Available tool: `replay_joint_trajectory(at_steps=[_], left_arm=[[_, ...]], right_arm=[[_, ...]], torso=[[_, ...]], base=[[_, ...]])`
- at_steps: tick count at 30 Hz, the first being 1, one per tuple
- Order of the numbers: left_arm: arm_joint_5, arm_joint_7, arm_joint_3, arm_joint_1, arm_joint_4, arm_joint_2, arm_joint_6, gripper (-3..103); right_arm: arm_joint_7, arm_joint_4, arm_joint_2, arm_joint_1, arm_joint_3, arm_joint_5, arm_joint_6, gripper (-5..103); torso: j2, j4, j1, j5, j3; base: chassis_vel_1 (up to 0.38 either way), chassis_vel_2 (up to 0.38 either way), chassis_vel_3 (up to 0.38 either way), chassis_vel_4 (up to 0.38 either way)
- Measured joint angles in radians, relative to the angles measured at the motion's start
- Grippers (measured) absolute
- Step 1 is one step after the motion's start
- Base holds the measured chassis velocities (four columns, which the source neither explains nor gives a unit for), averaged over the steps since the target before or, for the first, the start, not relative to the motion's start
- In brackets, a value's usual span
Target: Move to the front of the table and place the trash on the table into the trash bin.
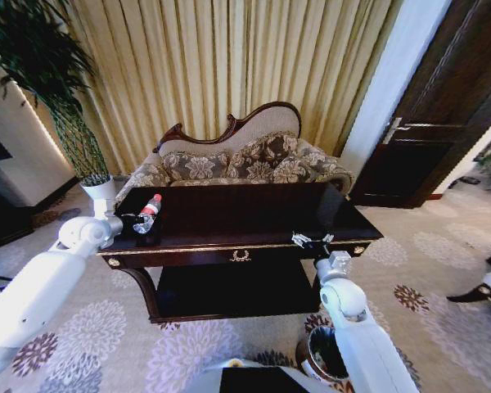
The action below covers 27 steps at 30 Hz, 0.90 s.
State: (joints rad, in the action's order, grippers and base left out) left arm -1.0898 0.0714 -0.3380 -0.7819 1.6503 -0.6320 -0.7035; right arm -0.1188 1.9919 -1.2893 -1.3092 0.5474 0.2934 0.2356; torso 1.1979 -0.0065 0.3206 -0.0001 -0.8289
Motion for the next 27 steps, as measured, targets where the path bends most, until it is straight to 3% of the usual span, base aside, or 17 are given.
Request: replay_joint_trajectory(at_steps=[4,7,8,10,11,14,17,21,27], left_arm=[[0.002,0.001,-0.05,-0.037,0.071,0.014,0.037,36],[0.01,-0.045,-0.095,-0.071,0.135,0.022,0.127,32],[0.01,-0.045,-0.095,-0.071,0.135,0.022,0.127,32],[0.082,-0.162,-0.155,-0.133,0.203,0.039,0.265,32],[0.082,-0.162,-0.155,-0.133,0.203,0.039,0.265,32],[0.199,-0.289,-0.207,-0.235,0.284,0.054,0.397,32],[0.243,-0.337,-0.227,-0.276,0.306,0.056,0.447,32],[0.327,-0.44,-0.279,-0.379,0.364,0.054,0.566,32],[0.346,-0.447,-0.305,-0.427,0.42,0.056,0.612,32]], right_arm=[[0.0,0.009,-0.004,-0.001,0.0,0.002,0.0,100],[0.0,0.028,-0.003,0.003,0.003,0.023,0.0,100],[0.0,0.028,-0.003,0.003,0.003,0.023,0.0,100],[0.0,0.081,0.014,0.0,0.004,0.086,0.007,100],[0.0,0.081,0.014,0.0,0.004,0.086,0.007,100],[0.0,0.171,0.066,-0.044,-0.028,0.22,0.03,100],[0.0,0.216,0.089,-0.068,-0.039,0.273,0.038,100],[0.0,0.358,0.141,-0.117,-0.045,0.458,0.062,100],[0.0,0.442,0.159,-0.136,-0.047,0.544,0.097,100]], torso=[[0.0,0.0001,0.0,0.0,0.0],[0.0,-0.0001,0.0,0.0,0.0],[0.0,-0.0001,0.0,0.0,0.0],[0.0,-0.0001,0.0,0.0003,0.0],[0.0,-0.0001,0.0,0.0003,0.0],[0.0,0.0002,0.0,0.0001,0.0],[0.0,-0.0001,0.0,0.0,0.0],[0.0,0.0,0.0,0.0001,0.0],[0.0,0.0,0.0,0.0002,0.0]], base=[[0.0,0.0,0.0,0.0],[0.0,0.0,0.0,0.0],[0.0,0.0,0.0,0.0],[0.0,0.0,0.0,0.0],[0.0,0.0,0.0,0.0],[0.0,0.0,0.0,0.0],[0.0,0.0,0.0,0.0],[0.0,0.0,0.0,0.0],[0.0,0.0,0.0,0.0]])
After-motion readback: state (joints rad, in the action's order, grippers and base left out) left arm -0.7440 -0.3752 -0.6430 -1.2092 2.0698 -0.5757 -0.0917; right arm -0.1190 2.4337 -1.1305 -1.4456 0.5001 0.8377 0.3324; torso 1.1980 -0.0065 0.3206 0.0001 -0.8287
